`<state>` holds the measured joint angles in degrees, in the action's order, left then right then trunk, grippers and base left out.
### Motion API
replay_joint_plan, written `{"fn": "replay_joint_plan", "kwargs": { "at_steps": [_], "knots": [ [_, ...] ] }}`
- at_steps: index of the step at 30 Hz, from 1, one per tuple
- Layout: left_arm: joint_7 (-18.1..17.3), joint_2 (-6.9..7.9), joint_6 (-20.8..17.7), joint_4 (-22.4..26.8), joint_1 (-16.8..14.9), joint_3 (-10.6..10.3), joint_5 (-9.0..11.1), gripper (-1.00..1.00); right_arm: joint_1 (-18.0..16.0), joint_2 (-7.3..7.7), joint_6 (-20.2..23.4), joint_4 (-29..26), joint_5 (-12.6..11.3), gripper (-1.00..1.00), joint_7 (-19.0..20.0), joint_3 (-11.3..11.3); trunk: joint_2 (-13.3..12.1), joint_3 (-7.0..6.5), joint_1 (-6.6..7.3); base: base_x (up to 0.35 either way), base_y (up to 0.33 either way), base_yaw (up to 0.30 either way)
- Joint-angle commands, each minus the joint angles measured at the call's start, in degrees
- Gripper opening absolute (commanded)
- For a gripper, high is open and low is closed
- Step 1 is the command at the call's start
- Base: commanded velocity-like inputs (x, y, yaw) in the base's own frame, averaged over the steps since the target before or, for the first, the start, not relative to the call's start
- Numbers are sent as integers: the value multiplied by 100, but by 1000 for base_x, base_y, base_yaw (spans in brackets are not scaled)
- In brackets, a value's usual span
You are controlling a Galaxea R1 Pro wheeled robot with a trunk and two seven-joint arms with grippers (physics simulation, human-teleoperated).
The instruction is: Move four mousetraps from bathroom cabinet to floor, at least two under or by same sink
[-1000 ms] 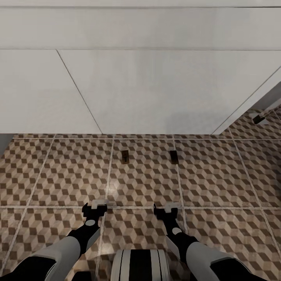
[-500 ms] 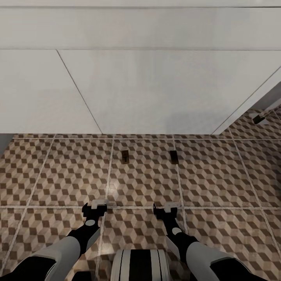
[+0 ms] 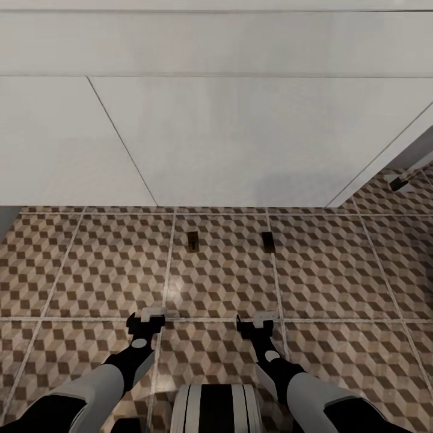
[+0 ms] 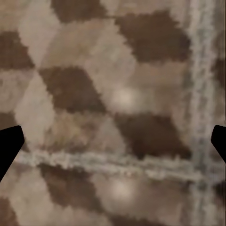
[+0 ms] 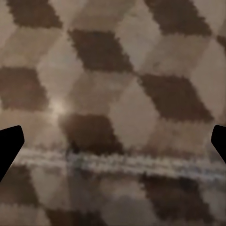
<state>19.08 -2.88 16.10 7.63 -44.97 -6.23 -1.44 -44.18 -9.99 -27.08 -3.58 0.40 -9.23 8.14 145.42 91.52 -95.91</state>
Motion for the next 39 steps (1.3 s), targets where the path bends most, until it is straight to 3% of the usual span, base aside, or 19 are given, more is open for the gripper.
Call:
{"fn": "replay_joint_plan", "kwargs": {
  "at_steps": [1, 39],
  "knots": [
    [50, -6, 6, -7, -3, -46, -15, 100, -3, -1, -3, 6, 5, 100, -51, 48, 1, 3, 1, 0, 0, 0],
    [67, -72, -1, -15, -3, -40, -7, 100, -3, -1, 21, 15, -8, 100, -62, 39, 1, 3, 1, 0, 0, 0]
  ]
}}
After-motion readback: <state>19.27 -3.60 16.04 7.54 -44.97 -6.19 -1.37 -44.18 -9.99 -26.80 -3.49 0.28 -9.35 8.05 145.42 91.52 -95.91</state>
